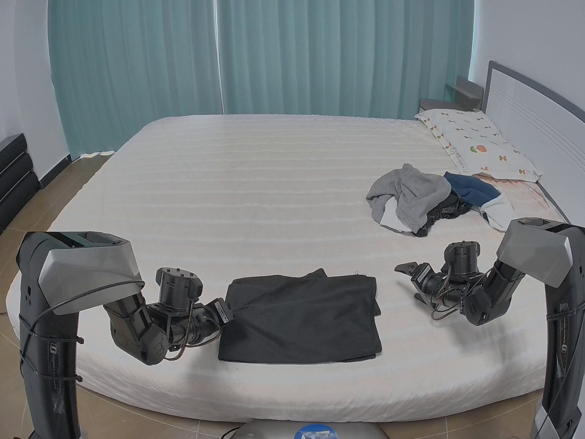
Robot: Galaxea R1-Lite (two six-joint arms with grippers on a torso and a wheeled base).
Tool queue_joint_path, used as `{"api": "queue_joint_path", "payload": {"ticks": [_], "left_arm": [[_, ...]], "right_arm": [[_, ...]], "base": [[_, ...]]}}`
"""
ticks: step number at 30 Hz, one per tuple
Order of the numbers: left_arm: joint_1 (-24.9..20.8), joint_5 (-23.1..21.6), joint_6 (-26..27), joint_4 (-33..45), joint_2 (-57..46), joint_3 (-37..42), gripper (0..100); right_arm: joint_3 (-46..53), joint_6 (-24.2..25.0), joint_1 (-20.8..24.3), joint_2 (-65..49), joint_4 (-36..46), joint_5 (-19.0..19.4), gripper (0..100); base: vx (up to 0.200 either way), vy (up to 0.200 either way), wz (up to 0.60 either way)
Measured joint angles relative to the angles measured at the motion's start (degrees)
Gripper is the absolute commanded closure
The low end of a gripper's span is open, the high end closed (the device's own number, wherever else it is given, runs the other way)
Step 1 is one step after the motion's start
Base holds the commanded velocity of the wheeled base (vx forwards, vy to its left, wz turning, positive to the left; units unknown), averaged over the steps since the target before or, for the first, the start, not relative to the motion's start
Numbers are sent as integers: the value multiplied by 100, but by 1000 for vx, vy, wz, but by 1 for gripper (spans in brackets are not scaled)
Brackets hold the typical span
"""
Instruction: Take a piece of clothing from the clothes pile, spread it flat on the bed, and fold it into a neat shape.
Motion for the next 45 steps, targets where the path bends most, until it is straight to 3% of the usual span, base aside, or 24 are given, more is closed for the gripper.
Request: {"api": "queue_joint_path", "payload": {"ticks": [45], "left_arm": [[-84, 180, -77, 63, -27, 30, 100]], "right_arm": [[618, 0, 457, -325, -440, -15, 0]], "base": [[0, 200, 0]]}}
